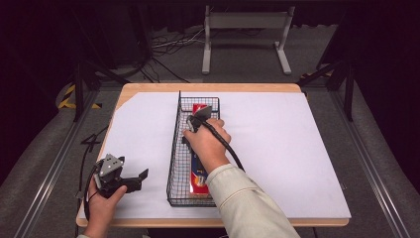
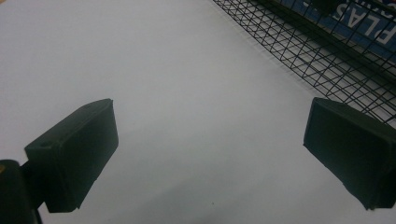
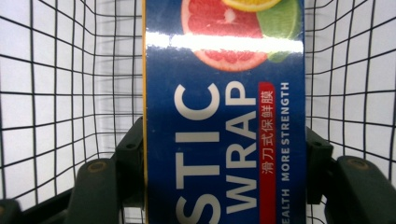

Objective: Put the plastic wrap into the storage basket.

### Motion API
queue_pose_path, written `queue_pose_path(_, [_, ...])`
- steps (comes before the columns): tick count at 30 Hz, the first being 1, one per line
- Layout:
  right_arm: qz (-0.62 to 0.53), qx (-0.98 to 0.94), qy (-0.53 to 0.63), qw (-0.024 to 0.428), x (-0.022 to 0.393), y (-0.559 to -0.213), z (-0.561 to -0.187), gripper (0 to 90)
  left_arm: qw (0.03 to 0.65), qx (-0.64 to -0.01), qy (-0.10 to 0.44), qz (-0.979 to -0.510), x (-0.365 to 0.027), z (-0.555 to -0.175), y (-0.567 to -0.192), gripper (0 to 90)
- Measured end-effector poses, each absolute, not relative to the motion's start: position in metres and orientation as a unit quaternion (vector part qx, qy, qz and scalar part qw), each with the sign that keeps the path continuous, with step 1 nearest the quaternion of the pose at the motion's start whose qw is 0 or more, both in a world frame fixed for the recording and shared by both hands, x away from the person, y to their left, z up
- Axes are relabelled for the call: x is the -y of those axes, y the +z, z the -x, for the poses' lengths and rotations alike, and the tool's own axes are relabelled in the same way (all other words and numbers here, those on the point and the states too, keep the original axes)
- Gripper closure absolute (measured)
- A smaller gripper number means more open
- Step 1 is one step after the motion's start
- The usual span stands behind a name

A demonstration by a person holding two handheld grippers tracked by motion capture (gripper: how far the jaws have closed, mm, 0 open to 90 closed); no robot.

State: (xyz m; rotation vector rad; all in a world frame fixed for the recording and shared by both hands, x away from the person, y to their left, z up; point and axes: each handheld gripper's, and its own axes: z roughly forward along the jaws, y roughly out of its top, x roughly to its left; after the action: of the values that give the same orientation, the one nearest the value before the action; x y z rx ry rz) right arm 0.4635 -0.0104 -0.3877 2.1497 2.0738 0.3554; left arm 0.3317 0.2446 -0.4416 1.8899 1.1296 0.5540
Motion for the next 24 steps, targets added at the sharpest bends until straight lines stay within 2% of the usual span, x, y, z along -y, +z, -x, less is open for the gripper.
queue_pose_path(24, [-0.713, -0.689, 0.111, 0.068, 0.0121, -0.3952, -0.4642, 38.2, 0.421, -0.451, 0.221, -0.755, -0.2444, -0.3319, -0.4421, 3.6])
